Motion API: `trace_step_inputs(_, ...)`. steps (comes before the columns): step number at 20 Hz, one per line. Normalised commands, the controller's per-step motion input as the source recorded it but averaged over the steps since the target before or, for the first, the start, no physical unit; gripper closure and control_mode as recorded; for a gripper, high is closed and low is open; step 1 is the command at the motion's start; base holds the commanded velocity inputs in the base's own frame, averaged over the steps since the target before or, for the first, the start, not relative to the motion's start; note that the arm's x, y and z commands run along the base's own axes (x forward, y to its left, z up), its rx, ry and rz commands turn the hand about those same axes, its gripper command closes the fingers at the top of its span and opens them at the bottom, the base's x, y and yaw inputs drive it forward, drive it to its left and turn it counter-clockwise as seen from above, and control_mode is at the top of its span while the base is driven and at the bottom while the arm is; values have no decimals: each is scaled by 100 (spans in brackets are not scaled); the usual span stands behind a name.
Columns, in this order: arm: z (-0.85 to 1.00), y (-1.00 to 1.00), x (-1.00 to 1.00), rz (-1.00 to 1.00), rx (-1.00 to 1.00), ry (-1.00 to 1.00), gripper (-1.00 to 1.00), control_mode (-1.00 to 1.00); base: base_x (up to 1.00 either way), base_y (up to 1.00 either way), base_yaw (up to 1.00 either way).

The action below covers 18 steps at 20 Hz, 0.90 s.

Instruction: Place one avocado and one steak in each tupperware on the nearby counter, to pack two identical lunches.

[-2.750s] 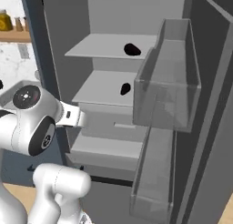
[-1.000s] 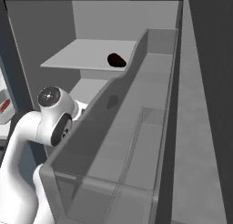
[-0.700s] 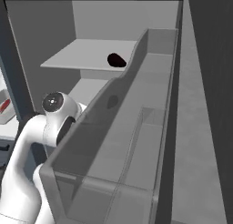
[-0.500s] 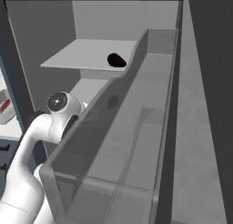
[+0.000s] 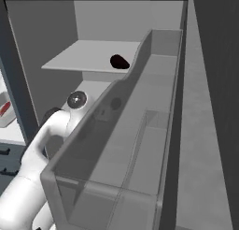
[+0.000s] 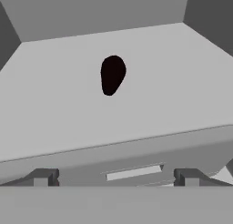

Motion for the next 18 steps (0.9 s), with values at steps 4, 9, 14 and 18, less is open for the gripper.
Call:
trace_step_inputs(4,-14,0,55,0,0,2,-100,-100,0,0,0)
trace_step_inputs(9,-21,0,36,0,0,0,-100,-100,0,0,0)
trace_step_inputs(14,-19,0,37,0,0,0,-100,-100,0,0,0)
trace_step_inputs(18,0,0,34,0,0,2,-100,-100,0,0,0)
